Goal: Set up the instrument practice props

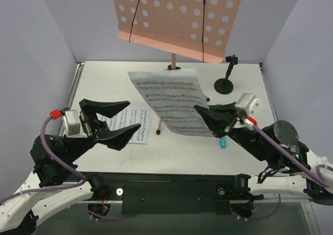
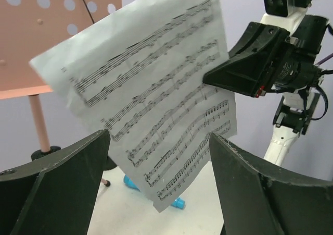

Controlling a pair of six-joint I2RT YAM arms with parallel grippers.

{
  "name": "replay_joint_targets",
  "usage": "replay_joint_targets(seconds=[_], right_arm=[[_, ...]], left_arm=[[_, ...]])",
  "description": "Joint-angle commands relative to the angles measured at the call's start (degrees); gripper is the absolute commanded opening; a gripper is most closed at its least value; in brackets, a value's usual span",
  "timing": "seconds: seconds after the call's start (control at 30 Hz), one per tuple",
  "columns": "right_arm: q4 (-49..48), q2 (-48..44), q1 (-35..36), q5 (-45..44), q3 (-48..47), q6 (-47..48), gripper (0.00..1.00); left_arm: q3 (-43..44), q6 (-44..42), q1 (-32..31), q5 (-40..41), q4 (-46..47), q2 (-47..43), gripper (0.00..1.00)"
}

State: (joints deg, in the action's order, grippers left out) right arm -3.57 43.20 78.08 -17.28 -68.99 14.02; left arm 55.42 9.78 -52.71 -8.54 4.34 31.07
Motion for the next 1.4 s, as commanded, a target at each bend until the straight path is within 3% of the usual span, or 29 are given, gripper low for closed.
replay_joint_targets(seconds=[0.0, 0.2, 0.43, 0.77, 0.97, 1.37], right_arm=[[6.91, 8.02, -8.19, 3.61, -5.18, -4.08, 0.00], [6.47, 13.13, -25.76, 23.13, -8.86, -9.54, 0.00], [6.74, 20.24, -30.53, 33.26, -19.76, -8.75, 0.00], [7.00, 24.65, -34.49, 31.97, -31.98, -4.18, 0.00], [4.11, 25.71, -42.21, 28.09, -34.90, -3.47, 0.00], [-15.84, 29.05, -63.83, 37.23, -35.34, -23.15, 0.00]], left_arm=[[2.33, -2.05, 0.33, 3.44, -4.25, -0.22, 0.88], [2.59, -1.87, 0.41, 3.61, -6.97, 0.13, 0.89], [4.17, -2.40, 0.41, 3.44, -7.94, 1.01, 0.89], [8.82, -5.12, 0.33, 1.77, -8.82, 6.10, 0.90], [15.24, -7.06, 0.41, 4.22, -8.65, 15.32, 0.90], [30.97, -6.27, 5.15, 5.02, -6.62, 33.51, 0.91]])
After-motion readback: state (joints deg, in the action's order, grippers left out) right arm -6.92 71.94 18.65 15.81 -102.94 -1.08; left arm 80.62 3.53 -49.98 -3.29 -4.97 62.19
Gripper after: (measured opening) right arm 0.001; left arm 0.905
